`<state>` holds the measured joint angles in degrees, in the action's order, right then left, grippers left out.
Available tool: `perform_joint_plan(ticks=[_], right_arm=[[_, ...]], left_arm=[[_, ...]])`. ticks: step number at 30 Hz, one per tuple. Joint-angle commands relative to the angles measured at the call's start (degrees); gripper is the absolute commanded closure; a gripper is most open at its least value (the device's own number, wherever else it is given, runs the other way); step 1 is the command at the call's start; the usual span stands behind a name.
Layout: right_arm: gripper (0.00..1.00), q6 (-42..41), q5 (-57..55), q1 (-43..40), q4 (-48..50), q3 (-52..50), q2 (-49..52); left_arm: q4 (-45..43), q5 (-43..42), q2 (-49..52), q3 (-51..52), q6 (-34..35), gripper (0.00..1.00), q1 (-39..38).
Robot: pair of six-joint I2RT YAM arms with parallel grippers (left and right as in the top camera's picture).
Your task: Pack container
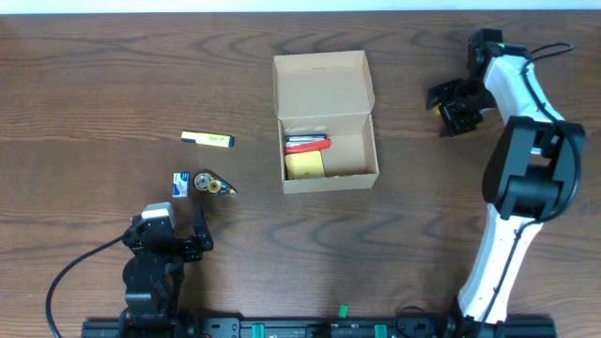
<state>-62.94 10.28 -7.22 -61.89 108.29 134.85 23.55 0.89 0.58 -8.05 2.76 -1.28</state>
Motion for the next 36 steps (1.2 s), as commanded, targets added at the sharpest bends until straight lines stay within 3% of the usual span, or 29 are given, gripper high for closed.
perform_joint_plan(ticks=[1,7,17,24,36], right_arm=[[0.28,0.94,-5.81,0.5,-0.48,3.65,1.25],[0.26,5.73,-7.02,1.03,-0.74,8.37,1.25],[0.02,10.93,-7.41,2.58,-1.77,9.55,1.25],[0.01,9.49,-10.36,0.04,2.03,9.55,1.25],[0.02,19.87,-7.02,-1.16,3.98,9.6,1.25]], left_arm=[[0.33,0.79,-0.33,1.09,-0.63,0.05,0.28],[0.33,0.79,-0.33,1.09,-0.63,0.05,0.28],[0.33,0.79,-0.33,1.09,-0.63,0.05,0.28],[0.33,0.79,-0.33,1.09,-0.63,0.05,0.28],[0.31,0.79,-0.33,1.09,-0.66,0.05,0.28]])
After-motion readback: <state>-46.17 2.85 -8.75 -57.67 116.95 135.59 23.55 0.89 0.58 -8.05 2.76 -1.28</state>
